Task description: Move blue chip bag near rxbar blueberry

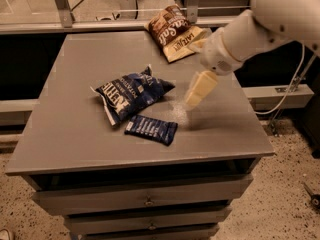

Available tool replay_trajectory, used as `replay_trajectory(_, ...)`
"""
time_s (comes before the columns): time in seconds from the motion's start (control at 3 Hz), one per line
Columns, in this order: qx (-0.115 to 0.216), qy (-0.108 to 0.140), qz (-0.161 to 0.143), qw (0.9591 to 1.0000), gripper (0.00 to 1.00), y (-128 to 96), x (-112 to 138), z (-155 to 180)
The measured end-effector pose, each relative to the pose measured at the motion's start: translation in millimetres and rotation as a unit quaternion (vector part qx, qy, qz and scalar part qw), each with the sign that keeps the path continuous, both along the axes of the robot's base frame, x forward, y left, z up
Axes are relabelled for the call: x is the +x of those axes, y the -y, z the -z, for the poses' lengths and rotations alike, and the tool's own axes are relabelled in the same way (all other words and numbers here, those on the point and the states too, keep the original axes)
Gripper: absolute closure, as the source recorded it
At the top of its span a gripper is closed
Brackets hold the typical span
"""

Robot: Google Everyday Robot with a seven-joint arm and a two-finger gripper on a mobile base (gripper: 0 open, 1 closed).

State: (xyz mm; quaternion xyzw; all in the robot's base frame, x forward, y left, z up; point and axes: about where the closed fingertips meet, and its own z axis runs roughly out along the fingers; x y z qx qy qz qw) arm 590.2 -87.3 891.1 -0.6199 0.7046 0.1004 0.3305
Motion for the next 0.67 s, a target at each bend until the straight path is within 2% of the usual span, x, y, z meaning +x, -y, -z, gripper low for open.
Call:
replay_trajectory(0.33,0.054,0.047,0.043,0.9965,0.00,79.5,15.6,-21.9)
replay_trajectory(0.67,0.067,0.063,0.050,0.9945,0.00,96.8,17.3,-34.0)
